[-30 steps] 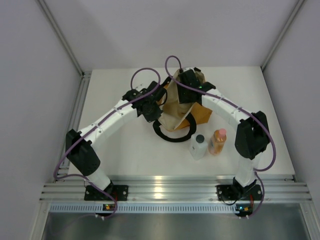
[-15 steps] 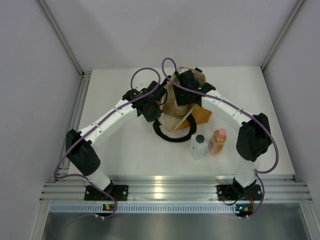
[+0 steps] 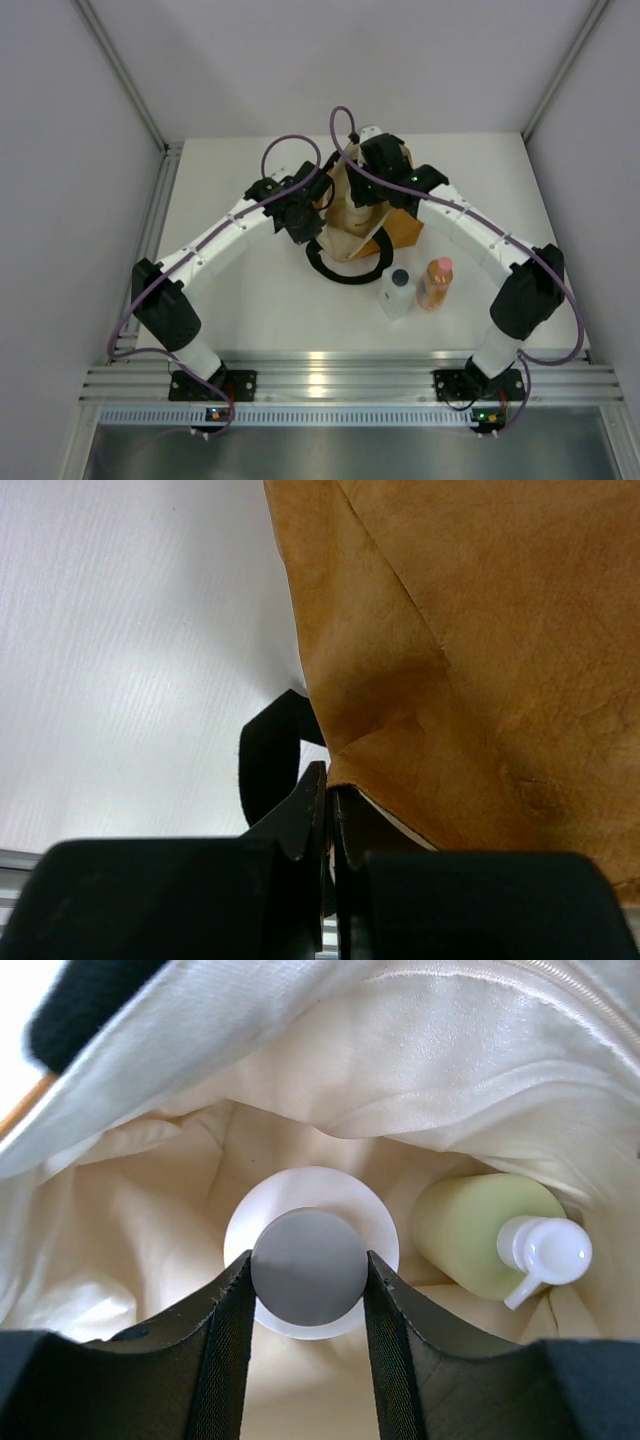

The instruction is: Take the personal care products out of the canvas bag

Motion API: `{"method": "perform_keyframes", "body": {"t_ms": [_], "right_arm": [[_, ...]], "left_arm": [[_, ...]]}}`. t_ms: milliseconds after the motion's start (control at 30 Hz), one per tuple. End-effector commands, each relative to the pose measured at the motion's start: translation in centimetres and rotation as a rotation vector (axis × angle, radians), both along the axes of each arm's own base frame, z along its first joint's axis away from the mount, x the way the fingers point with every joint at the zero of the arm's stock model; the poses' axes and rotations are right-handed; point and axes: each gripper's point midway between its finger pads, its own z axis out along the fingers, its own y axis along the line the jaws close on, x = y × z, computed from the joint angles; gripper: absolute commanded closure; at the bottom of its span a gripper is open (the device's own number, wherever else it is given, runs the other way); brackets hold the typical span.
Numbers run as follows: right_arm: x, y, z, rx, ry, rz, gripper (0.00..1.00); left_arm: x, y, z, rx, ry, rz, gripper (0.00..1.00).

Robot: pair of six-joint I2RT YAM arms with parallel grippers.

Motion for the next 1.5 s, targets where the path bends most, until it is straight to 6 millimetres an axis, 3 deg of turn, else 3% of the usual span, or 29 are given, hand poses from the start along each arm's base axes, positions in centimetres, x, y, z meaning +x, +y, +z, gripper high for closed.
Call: {"method": "perform_keyframes", "body": {"t_ms": [0,500,833,1000,1200,1467], "right_arm": [[-0.5,0.8,8.9,0.148,-0.203,0.027,1.0],[-5.8,0.5,17.2,0.238,-0.294,0.132,1.0],[-9.5,-1.1,21.8,0.276,-0.364,0.184,1.0],[-11.9,-0.3,23.9,0.341,-0.371,0.29,1.0],[-14.7,1.4,23.6,0.348,-0.349,0.436,1.0],[-17.9,4.1,20.1,0.287,-0.305,0.566,1.0]], "left_arm": [[0.7,-0.3,0.6,-0.008,-0.015,0.003,1.0],[1.4,-0.5,1.0,-0.013,-0.022,-0.003,1.0],[1.5,-0.4,0.7,-0.006,-0.017,-0.002,1.0],[1.6,-0.5,0.6,-0.006,-0.015,-0.001,1.0],[1.7,-0.6,0.7,-0.007,-0.017,-0.001,1.0],[1.8,-0.4,0.8,-0.004,-0.022,0.002,1.0]]}}
